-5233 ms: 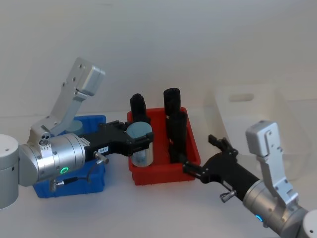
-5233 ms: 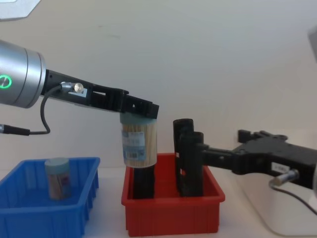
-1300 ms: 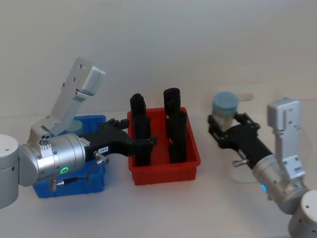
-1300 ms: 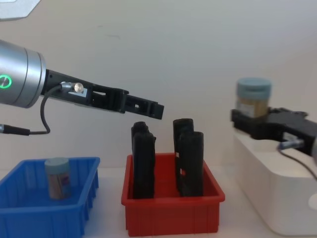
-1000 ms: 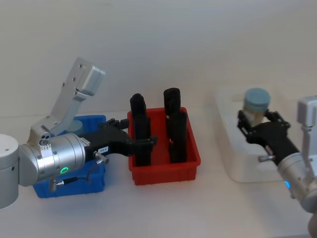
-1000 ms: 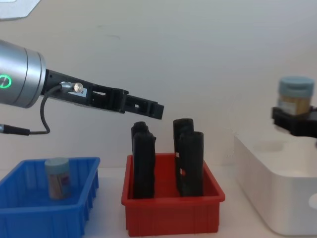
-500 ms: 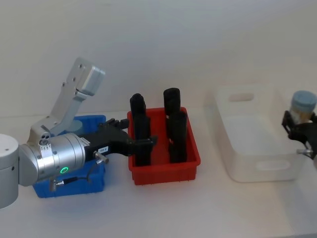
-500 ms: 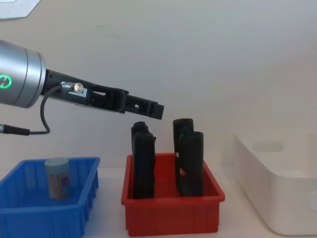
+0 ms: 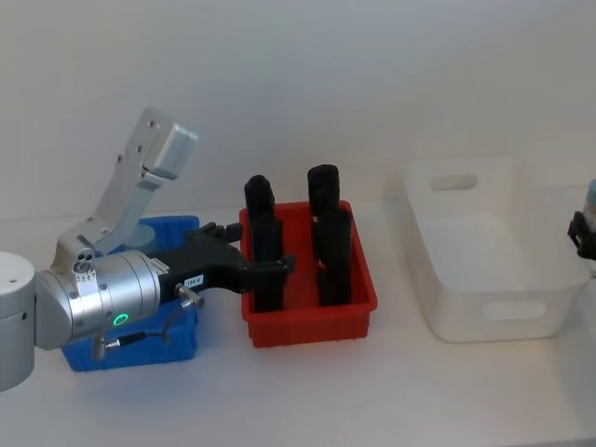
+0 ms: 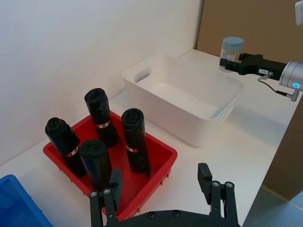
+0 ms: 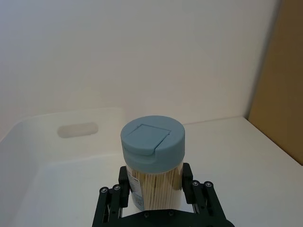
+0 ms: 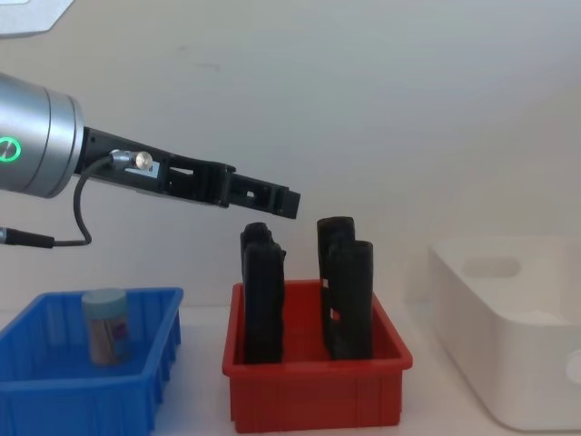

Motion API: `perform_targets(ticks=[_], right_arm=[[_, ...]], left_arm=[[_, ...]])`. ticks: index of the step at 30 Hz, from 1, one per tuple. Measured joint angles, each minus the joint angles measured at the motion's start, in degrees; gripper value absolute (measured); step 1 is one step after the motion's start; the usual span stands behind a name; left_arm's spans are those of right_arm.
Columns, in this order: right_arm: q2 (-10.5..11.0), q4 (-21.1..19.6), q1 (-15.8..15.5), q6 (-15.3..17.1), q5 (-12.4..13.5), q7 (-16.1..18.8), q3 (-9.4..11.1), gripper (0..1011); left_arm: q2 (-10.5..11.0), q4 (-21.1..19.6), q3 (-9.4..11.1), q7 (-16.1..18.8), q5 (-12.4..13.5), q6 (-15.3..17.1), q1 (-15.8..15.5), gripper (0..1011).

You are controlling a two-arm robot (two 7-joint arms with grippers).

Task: Pick the cotton swabs from the blue box and place them into the white box.

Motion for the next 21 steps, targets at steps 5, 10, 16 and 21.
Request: perform_targets(ticks=[5, 10, 16, 21], right_arm=[[0.2, 1.4, 1.0, -1.7, 0.5, 1.1, 0.7, 636], [0.4, 1.4, 1.1, -3.7, 1.0, 2.2, 1.1, 636], [0.7, 0.0, 0.8, -5.4, 1.6, 3.9, 1.7, 636], [0.8, -0.9, 0.6, -6.0, 2.0, 5.1, 2.0, 636]], left_arm=[[0.0, 0.0, 0.0, 0.0, 0.0, 0.0, 0.0, 1004], [0.0, 0.0, 0.0, 0.0, 0.0, 0.0, 0.0, 1004], [0.0, 0.0, 0.0, 0.0, 0.0, 0.0, 0.0, 1004], [0.0, 0.0, 0.0, 0.0, 0.0, 0.0, 0.0, 1004]])
